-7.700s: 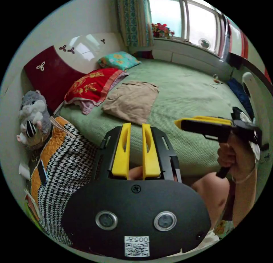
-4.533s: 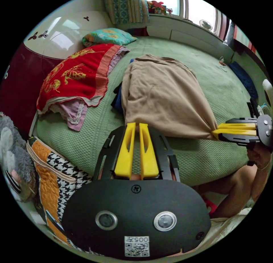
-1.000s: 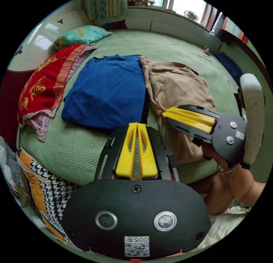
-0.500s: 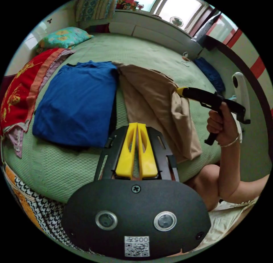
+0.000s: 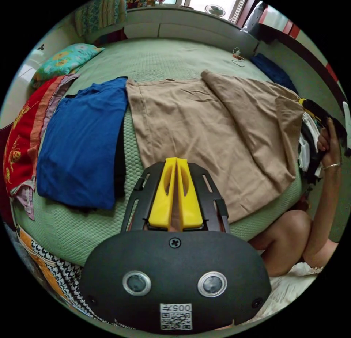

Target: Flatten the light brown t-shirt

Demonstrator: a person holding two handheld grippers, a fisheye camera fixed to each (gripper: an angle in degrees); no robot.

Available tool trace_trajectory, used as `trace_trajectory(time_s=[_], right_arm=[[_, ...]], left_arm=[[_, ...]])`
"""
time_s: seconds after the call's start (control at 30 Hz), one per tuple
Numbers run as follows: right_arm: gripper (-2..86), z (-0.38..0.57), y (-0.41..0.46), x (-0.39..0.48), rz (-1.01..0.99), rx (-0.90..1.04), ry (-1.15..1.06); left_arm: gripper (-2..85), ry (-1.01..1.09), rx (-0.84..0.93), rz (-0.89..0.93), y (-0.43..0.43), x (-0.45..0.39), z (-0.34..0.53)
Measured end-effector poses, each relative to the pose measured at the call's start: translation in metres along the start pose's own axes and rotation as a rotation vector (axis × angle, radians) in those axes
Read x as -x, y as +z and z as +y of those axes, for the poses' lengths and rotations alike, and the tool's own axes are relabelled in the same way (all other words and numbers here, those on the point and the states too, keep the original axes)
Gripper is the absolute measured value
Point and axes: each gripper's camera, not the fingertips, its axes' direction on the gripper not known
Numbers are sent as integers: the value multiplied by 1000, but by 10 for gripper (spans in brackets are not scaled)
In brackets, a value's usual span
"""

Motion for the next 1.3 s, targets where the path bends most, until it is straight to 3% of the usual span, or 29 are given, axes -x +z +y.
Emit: trace_trajectory(time_s=[0.3,0.47,0.57,0.67,0.8,0.93,1.13,1.3], right_arm=[[-11,-19,39,-35,162,162,-1],[-6,-20,13,1,81,-67,-124],[10,-14,30,50,-128,97,-371],[40,-3,65,88,-32,260,-539],[-7,-2,102,104,212,293,-529],[-14,4,143,100,202,423,-574],[-11,-12,98,52,193,448,-509],[-13,9,115,-10,200,734,-458]], left_arm=[[2,-1,4,19,10,-13,-16],[25,-47,-101,-56,0,-12,-17],[54,-36,-31,9,10,-11,-21],[68,-34,-7,0,19,-15,-24],[60,-51,2,-46,25,-21,-29],[47,-20,20,-81,28,-27,-35],[12,-56,18,-1,27,-17,-38],[6,-86,1,-9,22,-14,-35]])
